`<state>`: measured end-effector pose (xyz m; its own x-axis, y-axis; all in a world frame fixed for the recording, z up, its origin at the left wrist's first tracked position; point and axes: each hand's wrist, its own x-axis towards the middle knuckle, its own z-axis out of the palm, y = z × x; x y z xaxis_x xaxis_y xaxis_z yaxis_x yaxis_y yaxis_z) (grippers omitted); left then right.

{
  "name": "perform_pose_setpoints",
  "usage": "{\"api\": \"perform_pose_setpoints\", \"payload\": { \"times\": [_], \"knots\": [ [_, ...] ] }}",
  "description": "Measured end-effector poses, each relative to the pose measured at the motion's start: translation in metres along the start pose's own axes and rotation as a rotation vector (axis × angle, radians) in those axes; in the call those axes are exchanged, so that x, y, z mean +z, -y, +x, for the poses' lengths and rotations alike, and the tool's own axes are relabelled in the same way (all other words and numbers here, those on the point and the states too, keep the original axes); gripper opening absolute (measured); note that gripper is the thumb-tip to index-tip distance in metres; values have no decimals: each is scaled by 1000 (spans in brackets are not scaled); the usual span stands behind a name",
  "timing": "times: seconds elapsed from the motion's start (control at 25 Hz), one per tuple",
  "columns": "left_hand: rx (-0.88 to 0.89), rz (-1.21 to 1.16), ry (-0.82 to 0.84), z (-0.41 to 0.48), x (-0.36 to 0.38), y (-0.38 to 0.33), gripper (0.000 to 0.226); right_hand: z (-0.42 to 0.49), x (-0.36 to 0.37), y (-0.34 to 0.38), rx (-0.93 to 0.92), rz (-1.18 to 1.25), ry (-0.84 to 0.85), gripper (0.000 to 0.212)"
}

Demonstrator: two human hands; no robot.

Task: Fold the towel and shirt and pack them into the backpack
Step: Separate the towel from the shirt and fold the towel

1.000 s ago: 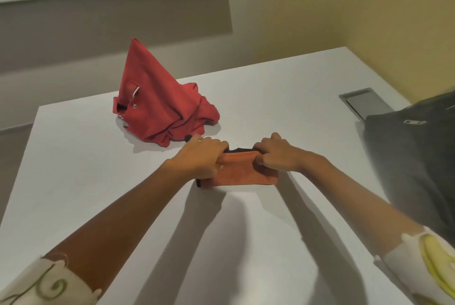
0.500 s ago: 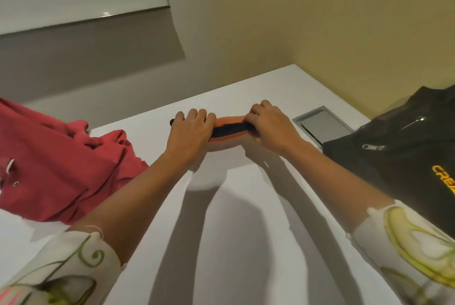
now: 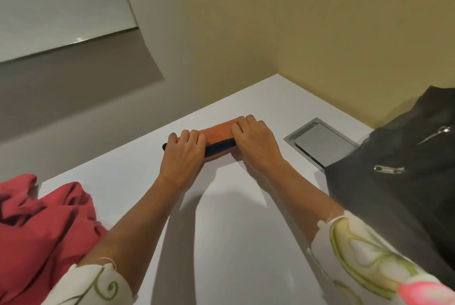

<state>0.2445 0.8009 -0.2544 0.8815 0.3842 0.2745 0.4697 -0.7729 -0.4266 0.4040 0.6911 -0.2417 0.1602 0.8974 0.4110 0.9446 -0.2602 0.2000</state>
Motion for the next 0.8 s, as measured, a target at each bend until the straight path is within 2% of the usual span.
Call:
{"api": "perform_pose_setpoints", "payload": {
  "times": [0.12,0.44,0.56,0.64,0.8],
  "knots": [
    [-4,-80,56,6,11,-3,38,-3,19,-6,24,3,88,35],
    [10,-275,7,-11,5,5,25,-25,30,-6,21,96,74,28],
    [-50,-346,35,-38,-3,0,44,-34,28,-5,33,86,157,33],
    [-67,-351,134,-59,-6,-10,61,-41,25,-5,51,76,233,47],
    [-96,-365,311,-78,-12,-18,75,-50,7,1,38,46,387,65]
  ]
}}
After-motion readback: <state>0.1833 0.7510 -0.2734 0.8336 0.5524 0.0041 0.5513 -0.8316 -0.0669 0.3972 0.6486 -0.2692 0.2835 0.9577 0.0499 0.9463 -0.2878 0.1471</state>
